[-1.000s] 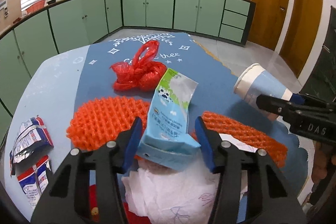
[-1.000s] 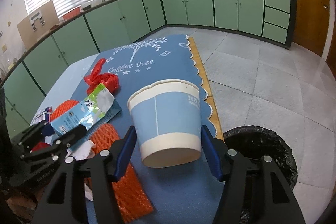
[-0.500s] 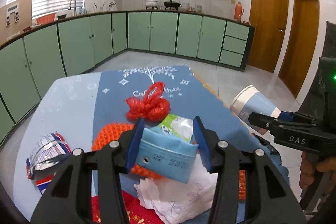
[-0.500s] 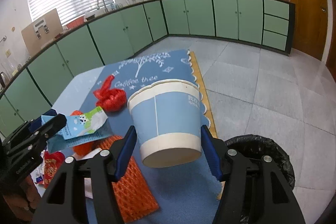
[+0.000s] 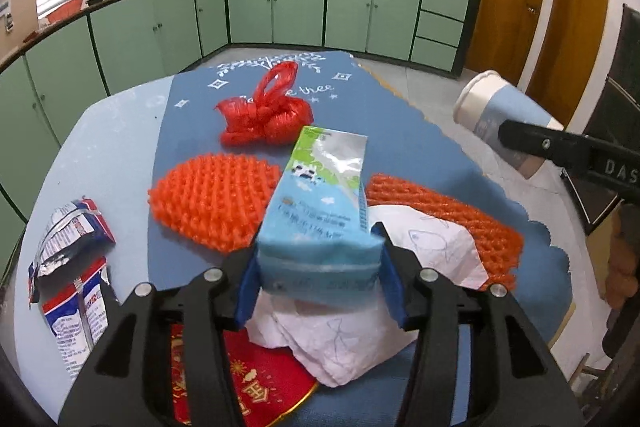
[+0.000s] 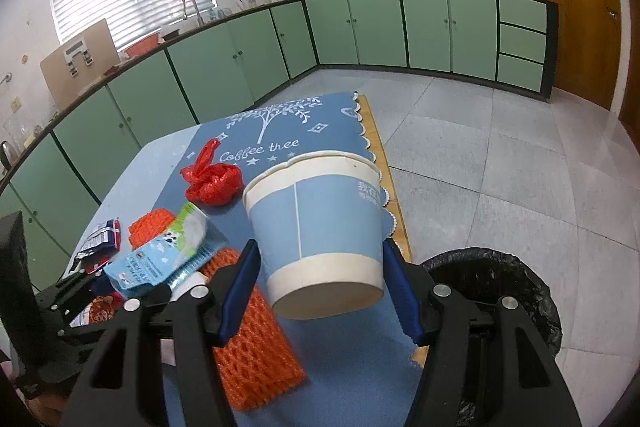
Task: Collect trash
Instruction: 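Carry the blue cup and blue carton over the black bin and open both grippers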
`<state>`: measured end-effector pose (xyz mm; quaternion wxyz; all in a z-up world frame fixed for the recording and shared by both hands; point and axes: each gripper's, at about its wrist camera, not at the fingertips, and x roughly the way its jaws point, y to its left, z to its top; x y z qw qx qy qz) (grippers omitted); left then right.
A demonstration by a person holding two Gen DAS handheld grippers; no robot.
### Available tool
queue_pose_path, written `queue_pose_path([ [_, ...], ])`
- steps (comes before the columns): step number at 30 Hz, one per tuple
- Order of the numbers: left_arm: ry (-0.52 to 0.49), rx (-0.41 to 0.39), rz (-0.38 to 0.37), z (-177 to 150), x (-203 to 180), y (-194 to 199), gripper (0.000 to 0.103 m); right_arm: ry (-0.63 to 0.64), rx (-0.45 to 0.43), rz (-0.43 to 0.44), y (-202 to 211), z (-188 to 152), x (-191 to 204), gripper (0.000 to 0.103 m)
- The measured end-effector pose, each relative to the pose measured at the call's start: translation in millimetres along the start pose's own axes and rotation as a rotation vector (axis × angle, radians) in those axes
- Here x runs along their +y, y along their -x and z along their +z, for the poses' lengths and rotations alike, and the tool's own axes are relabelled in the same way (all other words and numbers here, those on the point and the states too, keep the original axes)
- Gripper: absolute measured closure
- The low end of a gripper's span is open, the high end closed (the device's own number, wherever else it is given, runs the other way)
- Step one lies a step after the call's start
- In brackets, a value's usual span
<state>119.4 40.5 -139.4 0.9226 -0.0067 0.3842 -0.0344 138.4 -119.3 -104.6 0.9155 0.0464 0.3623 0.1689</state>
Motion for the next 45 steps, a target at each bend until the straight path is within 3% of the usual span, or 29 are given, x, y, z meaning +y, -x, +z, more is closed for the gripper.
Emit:
queue_pose_path([
  [5, 0.017, -0.038, 0.011, 4.7, 3.7, 6.1, 0.057, -0.001, -0.004, -0.001, 1.2, -0.6, -0.7, 0.042],
  [12, 0.016, -0.156, 0.022, 19.3, -2.1, 36.8, 0.058, -0.012, -0.028, -0.004, 10.3, 2.9, -4.0, 0.042],
  [24, -0.02, -0.265, -0.056, 47.8, -33.4, 60.9, 0.059, -0.05, -0.088, -0.055, 36.8, 8.5, -31.9, 0.042],
  [36, -0.155, -0.245, -0.256, 67.3, -137.8, 15.2, 0.059, -0.169, -0.11, -0.25, 83.9, -17.6, -119.3, 0.042],
  [45, -0.234, -0.189, -0.321, 64.5, -203.7, -28.3, 0.059, -0.23, -0.086, -0.331, 94.7, -38.3, -166.1, 0.042],
])
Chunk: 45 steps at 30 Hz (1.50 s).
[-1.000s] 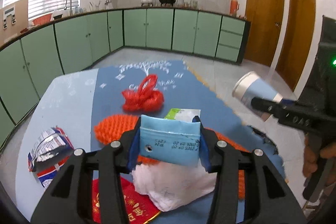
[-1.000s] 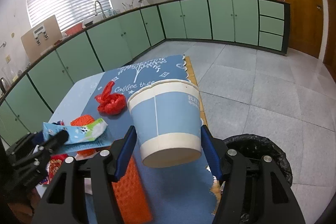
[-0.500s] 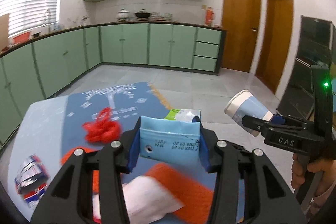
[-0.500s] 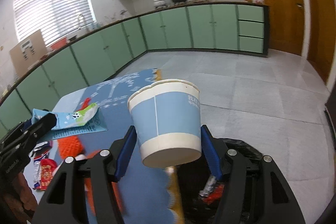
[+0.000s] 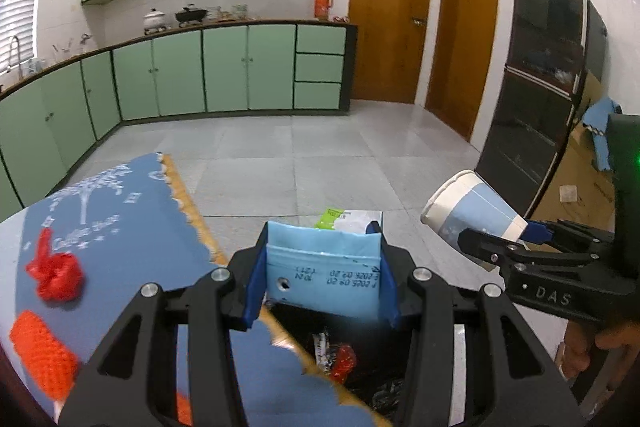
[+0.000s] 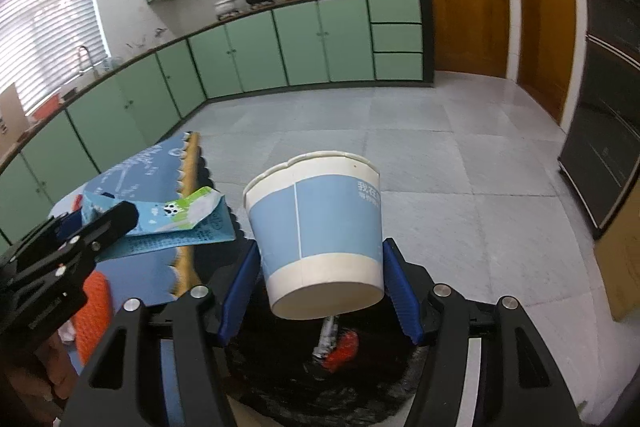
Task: Collect trash
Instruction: 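Carry the blue cup and blue carton over the black bin and open both grippers, then grasp the white tissue with the left gripper while the right grasps the orange foam net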
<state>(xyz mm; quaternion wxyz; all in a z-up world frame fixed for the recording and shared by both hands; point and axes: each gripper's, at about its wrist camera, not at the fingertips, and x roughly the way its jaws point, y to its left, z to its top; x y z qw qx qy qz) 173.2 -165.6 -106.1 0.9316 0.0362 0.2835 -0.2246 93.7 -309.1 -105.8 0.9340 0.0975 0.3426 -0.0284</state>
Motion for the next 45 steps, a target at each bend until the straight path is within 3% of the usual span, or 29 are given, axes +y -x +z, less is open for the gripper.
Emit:
queue_pose_path([
  [3, -0.004, 0.039, -0.022, -0.6, -7.8, -17.9, 0.057, -0.009, 0.015, -0.014, -3.2, -4.2, -11.2, 0.039],
  [6, -0.008, 0.052, -0.028, -3.3, -9.8, -25.3, 0.045, -0.009, 0.028, -0.033, -9.1, -7.1, -16.3, 0.035],
  [8, -0.007, 0.05, -0.026, -2.6, -9.1, -25.0, 0.042, -0.018, 0.034, -0.034, -11.9, -10.2, -20.2, 0.033],
  [13, 0.015, 0.043, -0.016, 0.5, -1.8, -15.3, 0.04, -0.028, 0.035, -0.038, -11.3, -10.9, -21.8, 0.029],
  [17, 0.033, 0.018, 0.013, 0.7, 11.3, 6.0, 0.034, -0.017, 0.012, -0.029, -3.8, -6.1, -13.8, 0.019],
  [24, 0.095, -0.019, 0.137, -13.2, 57.7, 62.1, 0.029, 0.041, -0.032, 0.074, 8.8, 5.1, 30.7, 0.012],
  [33, 0.17, -0.035, 0.355, -51.8, 118.8, 135.6, 0.027, 0.176, -0.015, 0.27, 8.4, -10.7, 125.4, 0.012],
  [39, 0.206, 0.02, 0.367, -82.5, 134.1, 148.9, 0.027, 0.253, 0.021, 0.346, 0.4, -35.8, 171.5, 0.014],
  [45, 0.192, 0.067, 0.344, -103.6, 134.3, 139.9, 0.027, 0.262, 0.039, 0.352, 3.4, -52.3, 179.4, 0.018],
])
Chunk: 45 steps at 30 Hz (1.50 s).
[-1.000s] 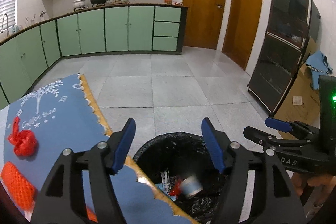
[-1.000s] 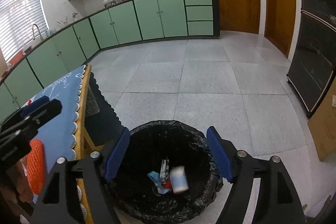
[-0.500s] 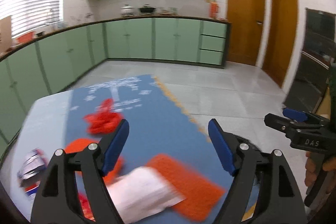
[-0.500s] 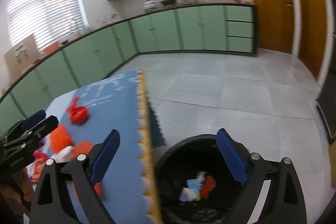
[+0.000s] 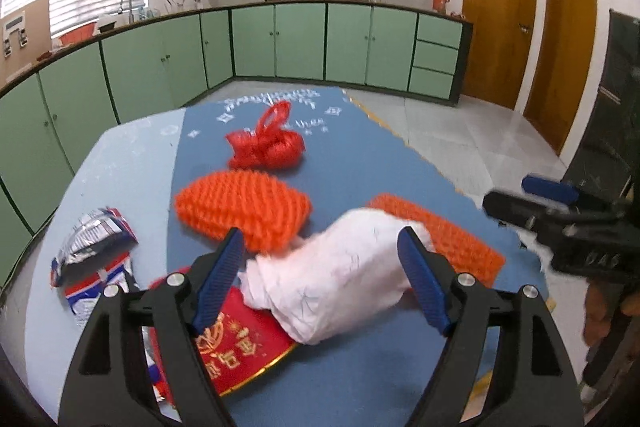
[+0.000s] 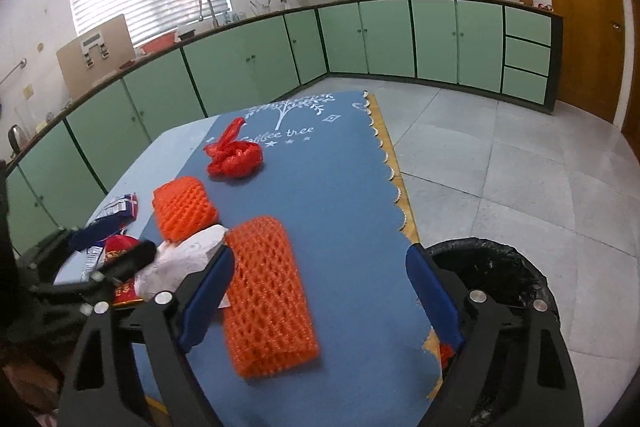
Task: Collect trash
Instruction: 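Grasp the white tissue with the left gripper while the right grasps the orange foam net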
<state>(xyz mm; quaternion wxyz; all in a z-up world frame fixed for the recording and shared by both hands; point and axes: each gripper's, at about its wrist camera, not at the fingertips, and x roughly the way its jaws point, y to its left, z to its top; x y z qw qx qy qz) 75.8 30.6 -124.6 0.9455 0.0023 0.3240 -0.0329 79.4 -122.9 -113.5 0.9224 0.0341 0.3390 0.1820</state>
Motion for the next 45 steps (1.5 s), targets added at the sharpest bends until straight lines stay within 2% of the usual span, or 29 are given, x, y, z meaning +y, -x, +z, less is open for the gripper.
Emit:
queue_pose_path([
  [2, -0.007, 0.011, 0.0, -7.8, -3.2, -5.1, 0.027, 0.001, -0.007, -0.01, 2.9, -0.5, -0.2, 0.018],
  [3, -0.01, 0.018, 0.0, -9.9, -3.3, -7.2, 0.032, 0.001, -0.008, -0.018, 4.2, 0.0, -1.5, 0.018],
  [4, -0.012, 0.028, -0.008, -12.1, -3.6, -9.9, 0.043, 0.0, -0.007, -0.022, 5.1, 0.0, -1.9, 0.019],
  [5, -0.016, 0.036, -0.009, -13.0, -6.1, -12.1, 0.049, 0.0, -0.007, -0.025, 5.7, -0.1, -2.2, 0.019],
  [7, -0.026, 0.052, -0.019, -13.9, -9.0, -16.5, 0.075, 0.003, -0.006, -0.03, 6.0, 0.3, -2.0, 0.019],
  [9, -0.035, 0.066, -0.033, -15.1, -11.4, -19.5, 0.095, 0.005, -0.003, -0.031, 5.6, 0.0, -1.2, 0.02],
  [13, -0.029, 0.019, -0.031, -13.2, -11.6, -6.3, 0.101, 0.017, 0.006, -0.017, 4.3, -2.1, 2.6, 0.02],
  [22, 0.04, -0.076, 0.011, -1.2, 4.0, 31.5, 0.102, 0.039, 0.047, 0.045, -7.4, -11.4, 17.4, 0.021],
  [29, 0.049, -0.05, 0.038, -4.2, 10.5, 29.2, 0.102, 0.065, 0.093, 0.042, -29.2, -22.2, 30.4, 0.022],
  [31, 0.046, -0.04, 0.037, -5.1, 10.5, 27.1, 0.102, 0.069, 0.1, 0.032, -33.6, -23.3, 32.4, 0.025],
  [34, 0.04, -0.031, 0.035, -5.7, 9.9, 23.7, 0.102, 0.061, 0.113, 0.03, -39.1, -24.3, 30.2, 0.035],
  [36, 0.04, -0.024, 0.031, -6.0, 9.2, 21.7, 0.102, 0.061, 0.129, 0.038, -42.4, -24.9, 28.7, 0.055],
  [37, 0.04, -0.022, 0.03, -6.1, 10.2, 20.9, 0.102, 0.066, 0.142, 0.044, -44.4, -25.6, 28.9, 0.061],
  [39, 0.04, -0.019, 0.028, -5.7, 10.0, 19.8, 0.102, 0.08, 0.149, 0.042, -45.2, -27.6, 29.7, 0.087],
  [40, 0.04, -0.019, 0.028, -6.0, 9.1, 20.0, 0.102, 0.084, 0.143, 0.046, -43.9, -27.4, 29.9, 0.092],
  [45, 0.037, -0.036, 0.023, -1.2, 6.4, 24.5, 0.102, 0.087, 0.089, 0.048, -29.6, -15.1, 29.3, 0.093],
])
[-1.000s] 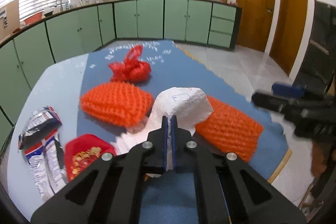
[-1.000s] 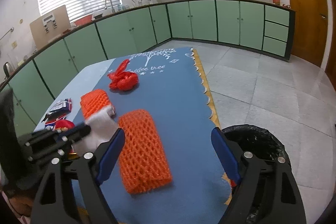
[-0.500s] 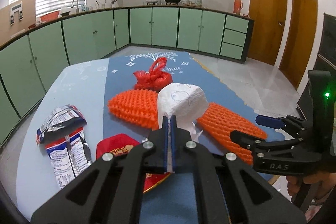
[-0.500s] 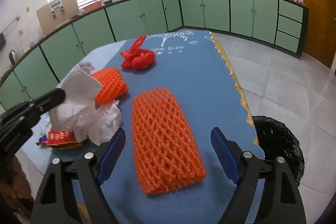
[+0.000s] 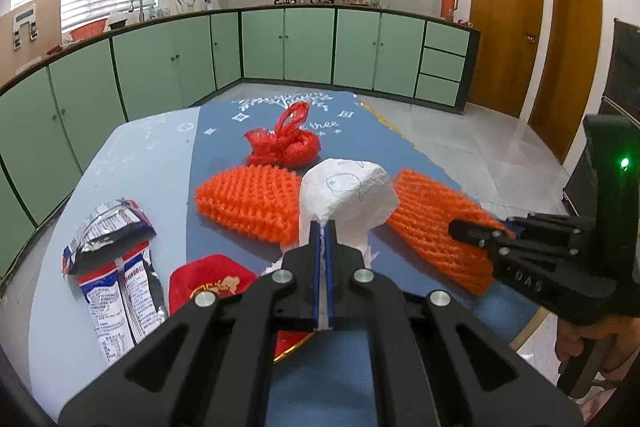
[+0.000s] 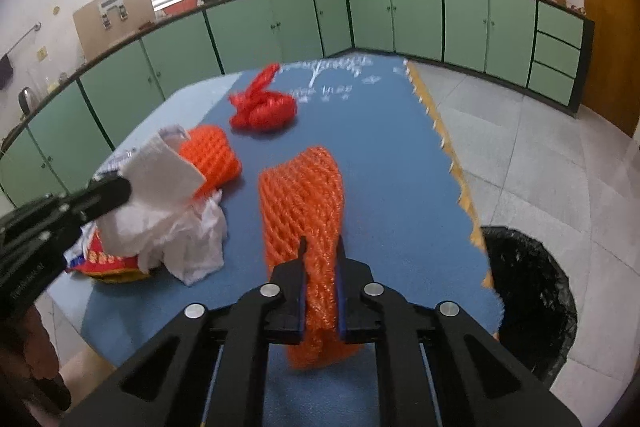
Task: Collect trash
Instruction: 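Grasp the white tissue with the left gripper while the right grasps the orange foam net, then carry the tissue and orange net over the black bin and open both grippers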
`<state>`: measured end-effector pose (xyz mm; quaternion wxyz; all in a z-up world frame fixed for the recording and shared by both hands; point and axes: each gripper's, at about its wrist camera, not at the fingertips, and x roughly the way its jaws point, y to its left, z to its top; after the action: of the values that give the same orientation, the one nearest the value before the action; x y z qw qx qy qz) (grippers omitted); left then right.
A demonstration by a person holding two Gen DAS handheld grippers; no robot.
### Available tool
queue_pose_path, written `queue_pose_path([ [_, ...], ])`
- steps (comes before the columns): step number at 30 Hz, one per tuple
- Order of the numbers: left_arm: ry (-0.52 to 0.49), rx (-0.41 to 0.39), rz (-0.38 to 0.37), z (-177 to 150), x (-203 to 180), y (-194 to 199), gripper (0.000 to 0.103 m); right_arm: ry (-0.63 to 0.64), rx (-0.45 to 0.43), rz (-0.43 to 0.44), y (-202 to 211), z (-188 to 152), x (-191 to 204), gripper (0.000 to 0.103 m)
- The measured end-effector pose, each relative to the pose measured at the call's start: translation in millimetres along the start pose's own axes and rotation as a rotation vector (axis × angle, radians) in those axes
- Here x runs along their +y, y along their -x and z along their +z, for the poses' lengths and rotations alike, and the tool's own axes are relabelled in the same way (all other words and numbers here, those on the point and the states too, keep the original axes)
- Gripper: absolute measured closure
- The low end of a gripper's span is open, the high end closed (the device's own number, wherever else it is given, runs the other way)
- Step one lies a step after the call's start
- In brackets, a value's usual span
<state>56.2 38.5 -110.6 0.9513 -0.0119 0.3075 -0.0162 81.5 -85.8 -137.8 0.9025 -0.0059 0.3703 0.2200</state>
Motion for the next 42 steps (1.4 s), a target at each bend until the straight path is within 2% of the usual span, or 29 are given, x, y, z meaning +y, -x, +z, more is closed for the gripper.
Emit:
queue_pose_path([
  [9, -0.018, -0.067, -0.059, 26.4, -16.1, 10.6, 0.102, -0.023, -0.115, -0.04, 44.9, 29.4, -16.4, 0.093],
  [14, -0.017, -0.11, -0.13, 44.7, -31.3, 13.7, 0.102, -0.074, -0.177, -0.084, 74.5, 40.2, -41.5, 0.093],
  [18, 0.003, -0.151, -0.194, 62.2, -43.1, 15.5, 0.102, -0.109, -0.213, -0.13, 93.8, 42.4, -62.7, 0.093],
  [24, -0.027, -0.159, -0.259, 74.4, -75.6, -0.4, 0.102, -0.168, -0.233, -0.227, 110.1, 34.8, -99.0, 0.093],
  [30, -0.104, -0.124, -0.348, 73.8, -132.1, -29.4, 0.102, -0.241, -0.196, -0.303, 107.9, 14.2, -138.3, 0.093],
  [36, -0.174, -0.055, -0.395, 60.1, -179.3, -66.4, 0.102, -0.301, -0.138, -0.364, 96.7, -10.8, -172.4, 0.093],
  [42, -0.194, 0.085, -0.438, 41.4, -206.5, -112.9, 0.102, -0.339, -0.086, -0.402, 82.0, -30.3, -191.3, 0.093],
])
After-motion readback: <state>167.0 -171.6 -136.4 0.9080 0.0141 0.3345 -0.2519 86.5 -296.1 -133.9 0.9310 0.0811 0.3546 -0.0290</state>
